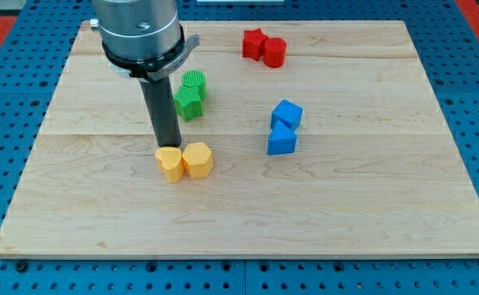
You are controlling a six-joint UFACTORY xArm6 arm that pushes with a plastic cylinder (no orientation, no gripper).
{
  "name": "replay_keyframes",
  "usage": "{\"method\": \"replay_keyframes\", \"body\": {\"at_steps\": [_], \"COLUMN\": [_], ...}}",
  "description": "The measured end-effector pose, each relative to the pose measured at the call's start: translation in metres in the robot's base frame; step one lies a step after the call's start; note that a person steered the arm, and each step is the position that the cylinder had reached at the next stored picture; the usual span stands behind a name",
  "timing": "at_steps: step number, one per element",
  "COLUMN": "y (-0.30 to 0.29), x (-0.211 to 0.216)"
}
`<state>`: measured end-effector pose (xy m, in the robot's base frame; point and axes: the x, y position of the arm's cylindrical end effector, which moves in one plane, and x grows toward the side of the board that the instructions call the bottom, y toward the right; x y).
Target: Move the blue triangle to the bottom of the blue cube
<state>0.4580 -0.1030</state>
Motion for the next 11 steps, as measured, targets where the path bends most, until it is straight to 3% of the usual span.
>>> {"method": "replay_keyframes", "body": {"at_steps": [2,3,4,5,6,7,9,10,11], "y": [-0.054,0.017,0.127,0.153,0.140,0.110,0.249,0.200,0.183], "x": [-0.028,-0.031,-0.028,0.027,0.064,0.066,0.055,0.031,0.036]}}
